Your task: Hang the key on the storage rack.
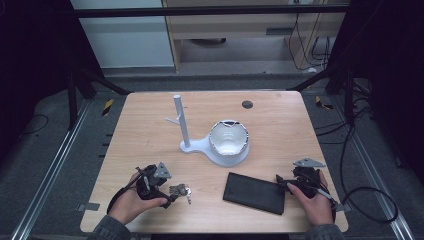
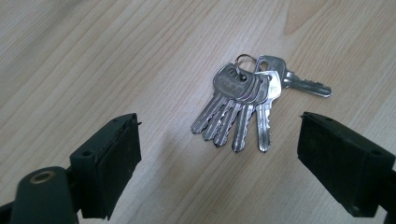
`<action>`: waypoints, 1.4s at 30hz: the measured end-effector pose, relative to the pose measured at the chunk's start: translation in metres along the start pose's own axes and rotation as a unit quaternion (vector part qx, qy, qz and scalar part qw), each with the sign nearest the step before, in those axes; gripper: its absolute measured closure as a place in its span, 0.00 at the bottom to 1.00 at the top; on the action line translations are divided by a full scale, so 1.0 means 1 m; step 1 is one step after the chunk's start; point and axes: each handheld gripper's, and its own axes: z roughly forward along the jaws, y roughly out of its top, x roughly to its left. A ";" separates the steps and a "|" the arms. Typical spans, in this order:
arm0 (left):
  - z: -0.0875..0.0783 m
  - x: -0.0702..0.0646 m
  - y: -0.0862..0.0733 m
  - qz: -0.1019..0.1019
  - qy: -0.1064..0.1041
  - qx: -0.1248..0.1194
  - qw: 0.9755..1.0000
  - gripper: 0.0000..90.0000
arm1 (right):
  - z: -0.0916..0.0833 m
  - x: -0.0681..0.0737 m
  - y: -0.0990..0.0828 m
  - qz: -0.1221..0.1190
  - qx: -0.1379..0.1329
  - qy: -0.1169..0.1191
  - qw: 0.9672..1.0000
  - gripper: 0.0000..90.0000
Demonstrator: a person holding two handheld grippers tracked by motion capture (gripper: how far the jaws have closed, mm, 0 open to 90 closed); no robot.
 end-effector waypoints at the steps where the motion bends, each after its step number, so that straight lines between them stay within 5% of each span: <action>1: 0.000 0.000 0.001 0.005 -0.001 0.007 1.000 0.14 | 0.000 0.000 0.000 0.000 0.000 0.000 1.000 0.02; 7: 0.000 -0.001 0.006 0.027 0.001 0.025 0.999 0.13 | 0.000 0.000 0.000 0.002 0.000 0.002 1.000 0.02; 24: -0.004 -0.001 0.015 0.051 -0.010 0.047 0.998 0.25 | -0.001 0.001 0.000 0.003 0.001 0.000 1.000 0.03; 42: 0.026 -0.009 0.032 0.086 -0.021 0.110 0.990 0.47 | -0.001 0.002 -0.001 0.002 0.001 -0.001 1.000 0.03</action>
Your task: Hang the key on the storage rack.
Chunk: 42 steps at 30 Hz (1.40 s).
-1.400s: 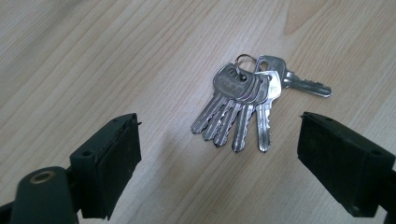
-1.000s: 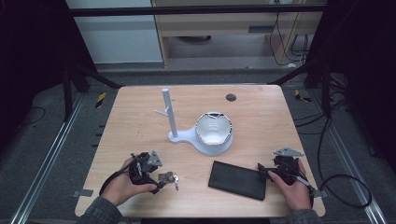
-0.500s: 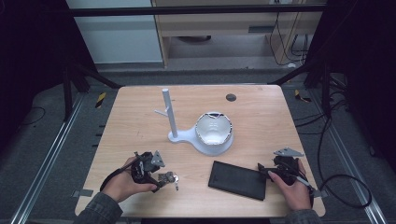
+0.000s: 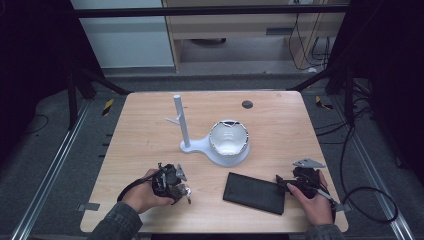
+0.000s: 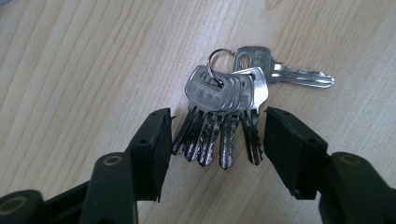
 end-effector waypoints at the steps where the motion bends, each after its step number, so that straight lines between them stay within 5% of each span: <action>1: 0.001 0.001 0.000 -0.002 -0.002 0.000 1.000 0.48 | 0.000 0.000 0.000 0.000 0.000 0.000 1.000 0.03; 9: 0.002 0.005 0.001 -0.006 -0.023 -0.007 1.000 0.52 | 0.000 0.000 0.000 -0.002 0.000 -0.001 1.000 0.03; 13: 0.002 0.006 0.001 -0.011 -0.041 -0.010 0.999 0.63 | 0.000 0.000 0.000 -0.002 0.000 -0.001 1.000 0.03; 20: 0.001 0.006 0.003 -0.019 -0.042 0.003 0.999 0.89 | 0.000 0.000 0.000 -0.002 0.000 -0.001 1.000 0.03; 42: -0.006 0.009 0.003 -0.030 -0.038 0.001 0.999 0.95 | 0.000 0.001 0.000 0.000 -0.001 -0.001 1.000 0.03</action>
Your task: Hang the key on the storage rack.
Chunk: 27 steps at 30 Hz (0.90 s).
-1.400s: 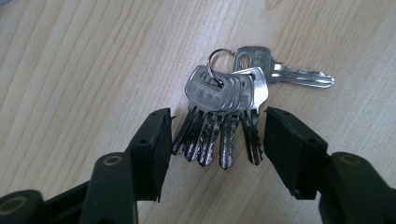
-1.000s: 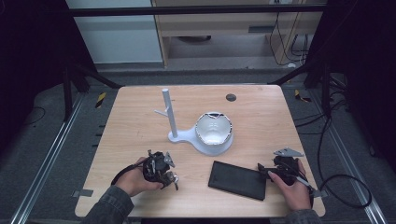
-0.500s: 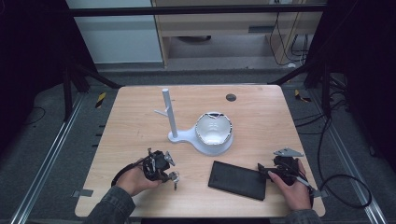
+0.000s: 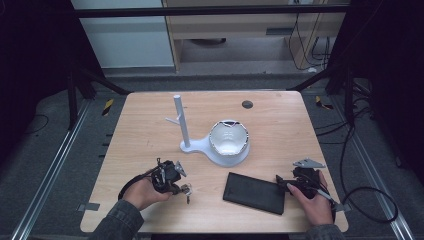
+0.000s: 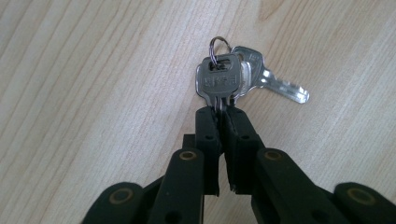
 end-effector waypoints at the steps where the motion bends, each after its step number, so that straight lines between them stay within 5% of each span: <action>1: -0.001 0.000 -0.001 -0.002 0.003 -0.002 1.000 0.97 | 0.000 0.000 0.000 0.000 0.000 0.000 1.000 0.03; 14: -0.011 0.007 -0.002 -0.023 0.011 -0.010 1.000 0.98 | 0.000 0.000 0.000 0.002 0.000 0.002 1.000 0.03; 27: -0.086 0.017 0.013 -0.020 0.033 -0.032 0.999 0.98 | 0.000 0.000 0.000 0.000 0.001 0.001 1.000 0.03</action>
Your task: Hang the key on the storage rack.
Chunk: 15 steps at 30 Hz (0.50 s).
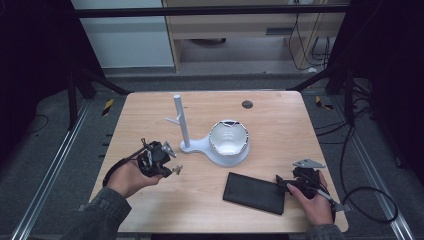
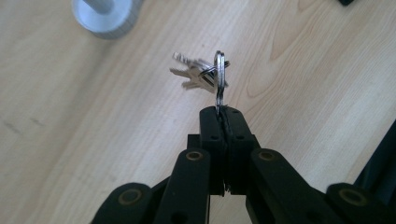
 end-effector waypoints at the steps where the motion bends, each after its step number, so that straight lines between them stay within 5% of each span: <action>1: -0.007 0.001 0.003 0.000 0.004 -0.001 1.000 0.98 | 0.000 0.000 0.000 0.002 0.000 0.001 1.000 0.03; 8: -0.055 0.009 0.026 0.003 0.027 -0.011 1.000 0.98 | 0.000 0.000 0.000 -0.001 0.000 -0.001 1.000 0.03; 15: -0.073 0.018 0.038 -0.005 0.034 -0.020 0.999 0.98 | 0.001 0.000 0.000 -0.002 0.000 -0.001 1.000 0.03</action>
